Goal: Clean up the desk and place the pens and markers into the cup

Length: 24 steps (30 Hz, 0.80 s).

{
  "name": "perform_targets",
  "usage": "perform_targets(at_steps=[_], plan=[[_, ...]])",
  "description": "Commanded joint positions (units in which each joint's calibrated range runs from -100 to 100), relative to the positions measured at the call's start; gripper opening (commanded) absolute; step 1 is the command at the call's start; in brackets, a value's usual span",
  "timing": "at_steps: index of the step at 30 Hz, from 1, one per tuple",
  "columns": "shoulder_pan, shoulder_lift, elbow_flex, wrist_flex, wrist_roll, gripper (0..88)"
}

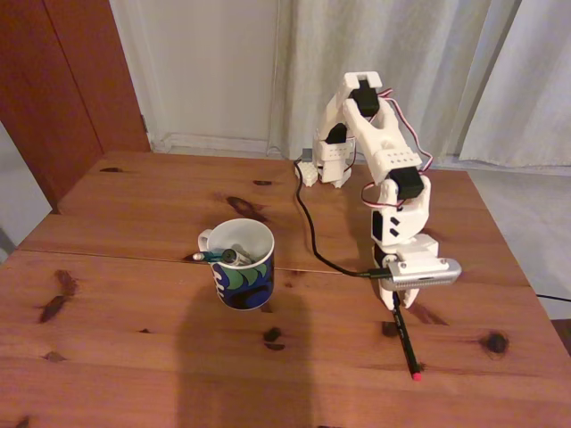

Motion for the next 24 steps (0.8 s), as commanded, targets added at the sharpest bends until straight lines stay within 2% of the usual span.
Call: perform_targets(at_steps=[1, 13, 17, 24], plan=[[0.39, 0.2, -4.77, -0.62, 0.38, 9.5], [1.28, 2.51, -4.86, -0.62, -0.04, 8.3], [2.16, 2.76, -4.77, -0.62, -0.04, 0.0], [4.9, 1.77, -5.67, -0.71, -0.04, 0.6]])
